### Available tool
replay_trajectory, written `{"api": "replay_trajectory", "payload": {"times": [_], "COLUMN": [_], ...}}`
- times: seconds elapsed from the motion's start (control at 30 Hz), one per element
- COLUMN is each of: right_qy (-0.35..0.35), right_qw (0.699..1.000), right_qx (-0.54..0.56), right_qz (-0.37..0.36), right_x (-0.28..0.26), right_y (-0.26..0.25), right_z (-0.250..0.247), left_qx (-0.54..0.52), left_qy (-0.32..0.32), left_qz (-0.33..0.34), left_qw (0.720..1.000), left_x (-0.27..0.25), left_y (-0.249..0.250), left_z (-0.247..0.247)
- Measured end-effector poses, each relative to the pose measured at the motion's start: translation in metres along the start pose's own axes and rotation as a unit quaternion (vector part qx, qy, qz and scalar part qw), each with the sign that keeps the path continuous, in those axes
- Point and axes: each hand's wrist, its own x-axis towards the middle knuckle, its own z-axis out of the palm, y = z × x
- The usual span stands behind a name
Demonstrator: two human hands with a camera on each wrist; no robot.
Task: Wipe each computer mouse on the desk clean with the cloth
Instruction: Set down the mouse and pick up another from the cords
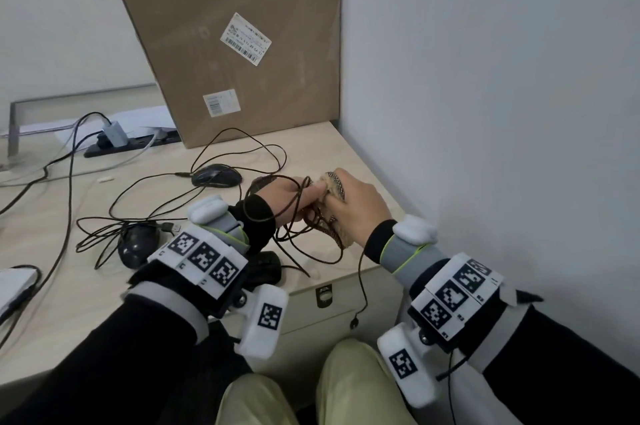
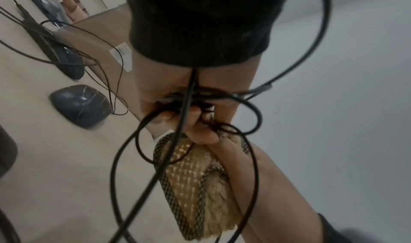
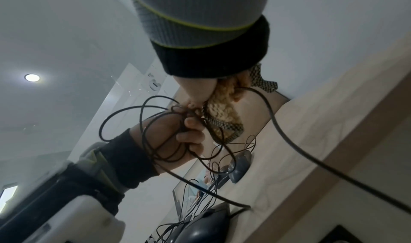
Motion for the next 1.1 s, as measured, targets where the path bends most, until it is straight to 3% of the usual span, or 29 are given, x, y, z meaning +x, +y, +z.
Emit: {"api": "replay_trajectory", "payload": {"times": [0.1, 0.23, 0.47, 0.57, 0.63, 0.77, 0.83, 0.97, 1.1], "right_qy": [-0.025, -0.043, -0.049, -0.038, -0.025, 0.017, 0.026, 0.047, 0.068], "right_qw": [0.999, 0.998, 0.998, 0.999, 0.998, 0.997, 0.996, 0.996, 0.993], "right_qx": [-0.023, -0.040, -0.030, -0.030, -0.046, -0.058, -0.053, 0.001, 0.061], "right_qz": [-0.020, -0.020, -0.003, 0.022, 0.031, 0.056, 0.070, 0.075, 0.075], "right_x": [-0.003, -0.006, -0.003, -0.001, 0.002, 0.009, 0.011, 0.013, 0.012], "right_y": [0.003, 0.003, 0.010, 0.015, 0.019, 0.035, 0.043, 0.051, 0.046], "right_z": [-0.003, -0.004, -0.006, -0.013, -0.016, -0.027, -0.033, -0.037, -0.031], "left_qx": [0.017, 0.036, 0.145, 0.138, 0.113, 0.159, 0.164, 0.122, -0.027], "left_qy": [-0.017, -0.113, -0.129, -0.054, 0.024, 0.180, 0.214, 0.273, 0.324], "left_qz": [0.018, -0.001, -0.031, -0.028, -0.061, -0.179, -0.201, -0.214, -0.153], "left_qw": [1.000, 0.993, 0.980, 0.989, 0.991, 0.954, 0.942, 0.930, 0.933], "left_x": [-0.003, -0.008, -0.010, -0.008, -0.001, 0.004, 0.003, 0.003, 0.003], "left_y": [-0.004, -0.008, -0.019, -0.026, -0.035, -0.052, -0.062, -0.072, -0.072], "left_z": [-0.006, -0.015, -0.037, -0.052, -0.061, -0.082, -0.093, -0.096, -0.080]}}
